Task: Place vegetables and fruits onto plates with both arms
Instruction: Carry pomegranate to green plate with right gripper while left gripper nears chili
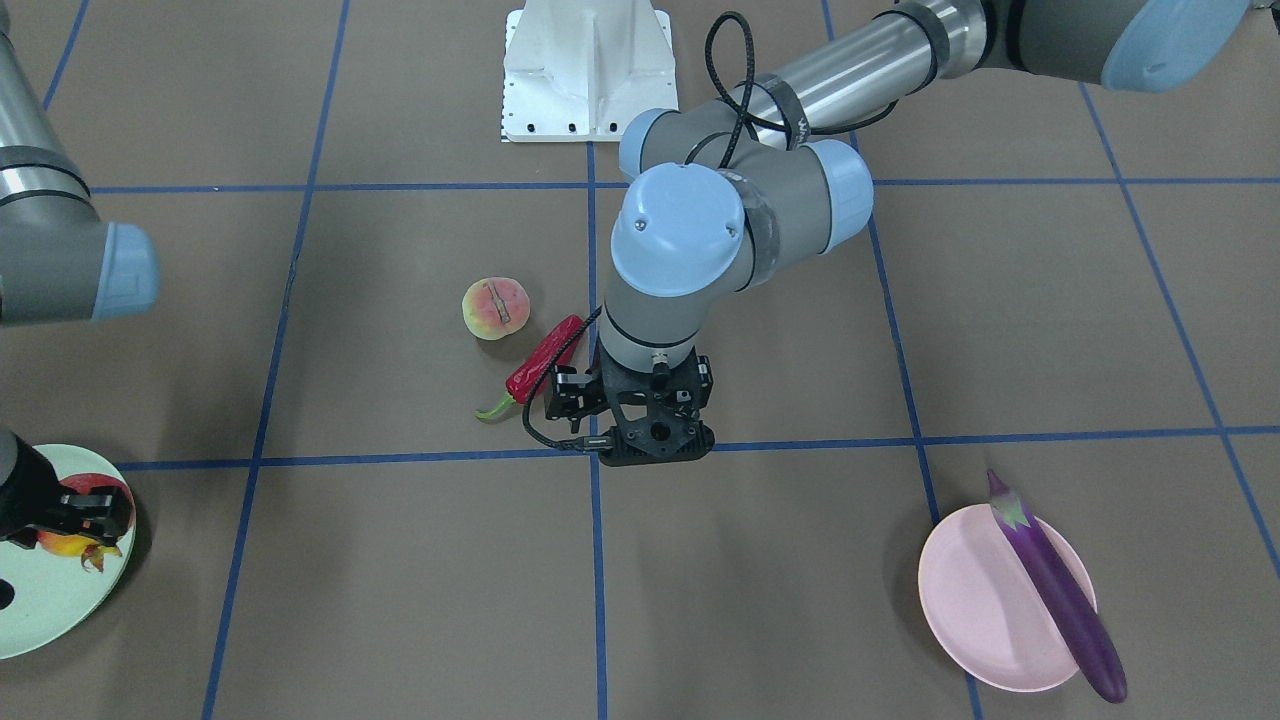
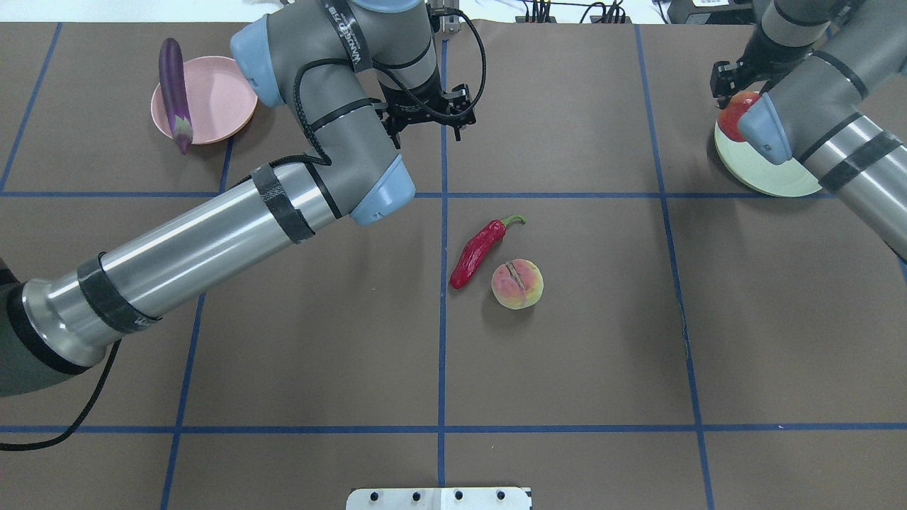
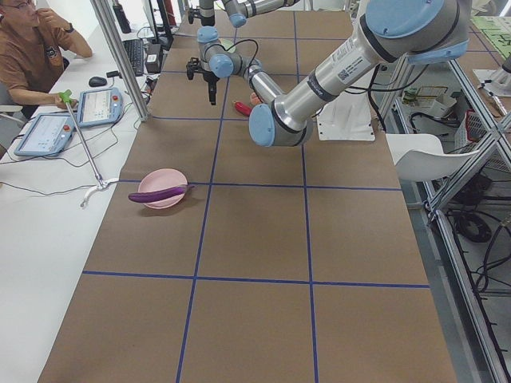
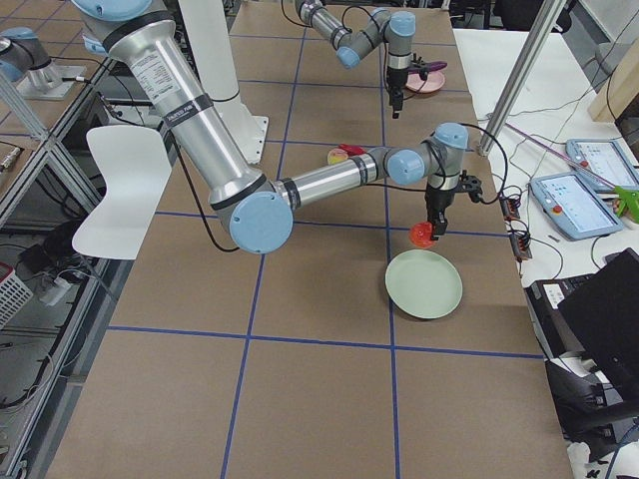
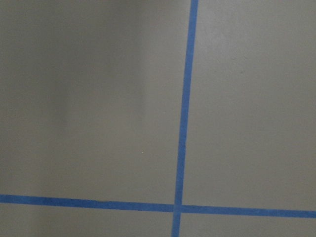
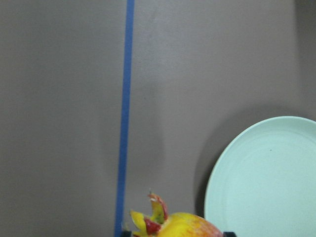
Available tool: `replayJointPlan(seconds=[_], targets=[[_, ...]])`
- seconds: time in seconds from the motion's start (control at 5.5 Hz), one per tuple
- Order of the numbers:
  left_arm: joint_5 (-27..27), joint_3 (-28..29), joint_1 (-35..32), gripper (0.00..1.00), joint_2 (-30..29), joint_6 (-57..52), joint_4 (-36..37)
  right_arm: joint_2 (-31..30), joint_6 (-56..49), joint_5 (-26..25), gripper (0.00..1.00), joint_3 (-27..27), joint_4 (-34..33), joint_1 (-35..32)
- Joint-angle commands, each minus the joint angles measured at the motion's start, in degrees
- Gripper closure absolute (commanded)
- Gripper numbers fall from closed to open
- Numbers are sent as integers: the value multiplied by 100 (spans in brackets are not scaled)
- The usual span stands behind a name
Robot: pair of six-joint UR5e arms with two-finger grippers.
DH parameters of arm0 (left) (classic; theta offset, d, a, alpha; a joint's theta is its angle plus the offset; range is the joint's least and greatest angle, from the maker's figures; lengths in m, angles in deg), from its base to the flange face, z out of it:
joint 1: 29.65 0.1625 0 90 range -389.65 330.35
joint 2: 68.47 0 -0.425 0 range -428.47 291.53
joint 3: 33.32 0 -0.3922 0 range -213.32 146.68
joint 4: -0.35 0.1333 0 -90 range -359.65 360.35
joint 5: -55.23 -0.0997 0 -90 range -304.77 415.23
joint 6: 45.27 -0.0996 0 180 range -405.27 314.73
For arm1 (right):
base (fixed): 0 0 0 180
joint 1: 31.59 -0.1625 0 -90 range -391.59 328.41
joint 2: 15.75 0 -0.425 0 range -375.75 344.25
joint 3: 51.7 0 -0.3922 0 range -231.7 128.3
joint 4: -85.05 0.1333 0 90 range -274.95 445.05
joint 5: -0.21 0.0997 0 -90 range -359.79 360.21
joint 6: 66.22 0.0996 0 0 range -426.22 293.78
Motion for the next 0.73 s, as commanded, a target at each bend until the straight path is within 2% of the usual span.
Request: replayJointPlan(seconds=[0.0, 0.18, 0.55], targets=[[-207, 26, 285, 1, -76, -59, -32, -435, -611, 41, 100, -461, 629, -196], [-279, 26, 391, 1, -103, -51, -24, -428, -639, 41, 100, -699, 710, -223], [-289, 35, 462, 1, -104, -51, -32, -497, -805, 33, 100, -719, 710, -232]])
